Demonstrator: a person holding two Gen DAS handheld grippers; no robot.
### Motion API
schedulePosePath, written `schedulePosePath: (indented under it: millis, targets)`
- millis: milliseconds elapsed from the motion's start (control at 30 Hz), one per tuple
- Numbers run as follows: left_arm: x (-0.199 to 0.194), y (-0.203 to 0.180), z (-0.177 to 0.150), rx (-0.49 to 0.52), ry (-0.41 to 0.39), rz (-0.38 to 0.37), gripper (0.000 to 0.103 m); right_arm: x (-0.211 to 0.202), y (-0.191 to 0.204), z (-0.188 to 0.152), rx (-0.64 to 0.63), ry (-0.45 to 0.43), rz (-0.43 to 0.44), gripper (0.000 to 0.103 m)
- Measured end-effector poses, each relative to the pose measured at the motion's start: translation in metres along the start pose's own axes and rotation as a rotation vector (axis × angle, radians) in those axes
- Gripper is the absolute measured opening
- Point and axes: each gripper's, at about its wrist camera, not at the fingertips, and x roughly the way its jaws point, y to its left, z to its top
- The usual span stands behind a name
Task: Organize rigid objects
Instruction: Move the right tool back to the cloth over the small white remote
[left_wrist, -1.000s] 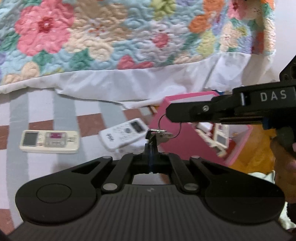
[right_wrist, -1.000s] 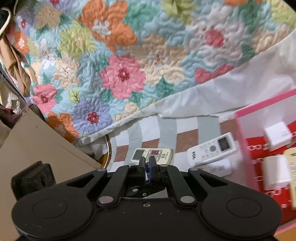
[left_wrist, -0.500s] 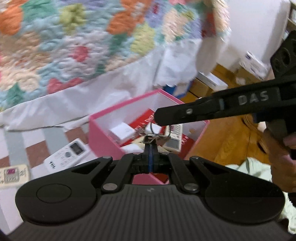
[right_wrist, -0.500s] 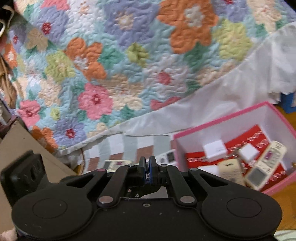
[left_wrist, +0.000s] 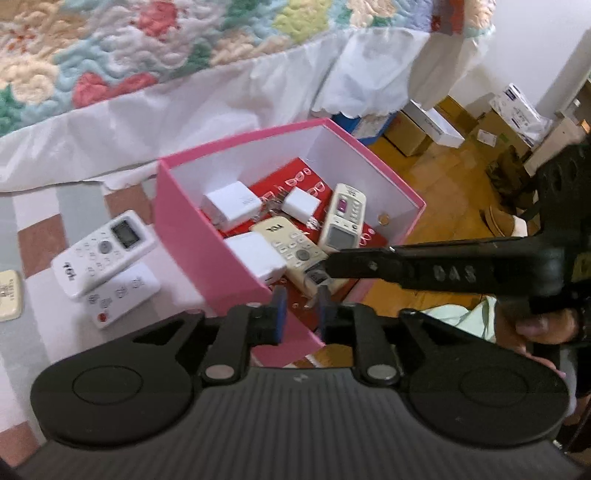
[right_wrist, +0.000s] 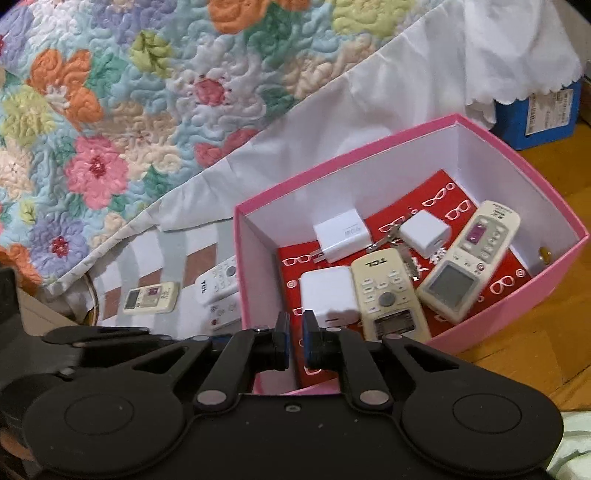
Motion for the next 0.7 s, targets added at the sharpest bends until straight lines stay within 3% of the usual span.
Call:
schedulePosePath:
  millis: [200,367,533,700]
  targets:
    - [-0.043,0.022,0.018,-0.048,-0.012,0.017,0.026,-0.032,0.018,0.006,-0.071,-0.036,0.019,0.013]
    - [-0.078,0.042,0.030,-0.034,-0.029,0.101,0.031,-0.052,0.055,0.006,-0.145,-0.013,0.095,0.024]
    - [-0.095,0.075,0.036,-0.062,-0.045,0.170,0.036,-0.034,0.093,0.002,-0.201,0.064,0.155,0.034]
    - [-0.082,0.111,0.032,-0.102,-0.017,0.191,0.037,0.010,0.120,-0.011,-0.227,0.134,0.170,0.044]
